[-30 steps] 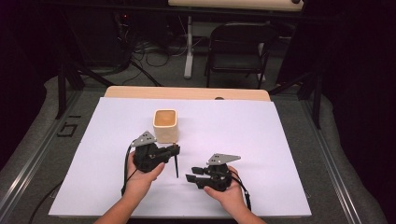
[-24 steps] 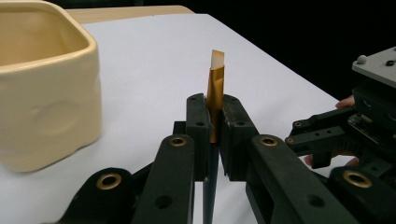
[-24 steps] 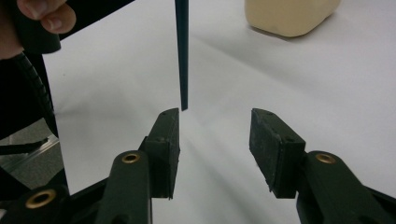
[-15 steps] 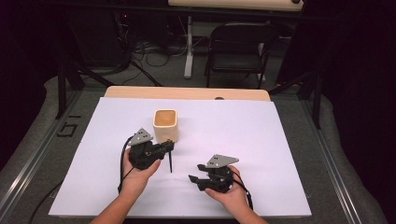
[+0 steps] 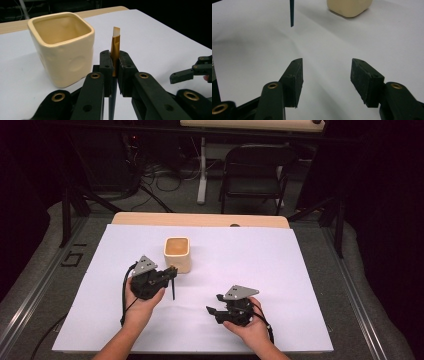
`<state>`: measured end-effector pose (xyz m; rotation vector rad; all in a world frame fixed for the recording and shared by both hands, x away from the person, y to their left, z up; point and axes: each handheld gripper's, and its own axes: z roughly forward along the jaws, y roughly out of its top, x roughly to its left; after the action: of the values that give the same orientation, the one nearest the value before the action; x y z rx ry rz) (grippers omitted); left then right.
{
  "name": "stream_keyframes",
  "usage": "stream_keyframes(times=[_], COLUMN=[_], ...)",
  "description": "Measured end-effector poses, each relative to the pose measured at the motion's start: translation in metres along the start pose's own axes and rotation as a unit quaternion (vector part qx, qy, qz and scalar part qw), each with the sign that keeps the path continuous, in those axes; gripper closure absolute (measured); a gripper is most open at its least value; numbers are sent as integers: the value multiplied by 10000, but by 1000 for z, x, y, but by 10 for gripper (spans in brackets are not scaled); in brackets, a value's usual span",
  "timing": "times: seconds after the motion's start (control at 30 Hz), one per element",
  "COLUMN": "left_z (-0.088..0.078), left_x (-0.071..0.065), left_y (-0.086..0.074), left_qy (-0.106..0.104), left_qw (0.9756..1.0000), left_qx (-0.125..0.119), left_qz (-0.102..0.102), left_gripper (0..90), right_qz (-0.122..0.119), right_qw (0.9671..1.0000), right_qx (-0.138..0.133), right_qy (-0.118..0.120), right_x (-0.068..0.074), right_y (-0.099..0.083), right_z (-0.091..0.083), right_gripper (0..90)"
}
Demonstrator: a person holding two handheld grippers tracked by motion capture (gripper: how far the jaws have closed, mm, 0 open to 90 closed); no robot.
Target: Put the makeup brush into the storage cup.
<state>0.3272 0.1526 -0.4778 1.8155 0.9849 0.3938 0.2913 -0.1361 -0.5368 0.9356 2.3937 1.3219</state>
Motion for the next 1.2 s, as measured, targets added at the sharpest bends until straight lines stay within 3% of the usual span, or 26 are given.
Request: stream_keyframes(times=[0.6,0.77,1.2], left_z=[-3,-5,-7], left_x=[7,9,9], left_y=[9,22,52], left_qy=[138,178,245], left_qw=[9999,9998,9993], left_qx=[-28,-78,-245], left_qz=[-6,98,127], left_gripper=[835,835,835], right_qz=[-72,-127,57], right_qw=[9995,9987,9976], right_qx=[-8,-4,-28], right_qy=[-299,-488,-687], right_x=[-10,-16,-31], right_y=[-2,-3,-13], right_z=[-10,-19,-39], right_gripper=[409,393,378])
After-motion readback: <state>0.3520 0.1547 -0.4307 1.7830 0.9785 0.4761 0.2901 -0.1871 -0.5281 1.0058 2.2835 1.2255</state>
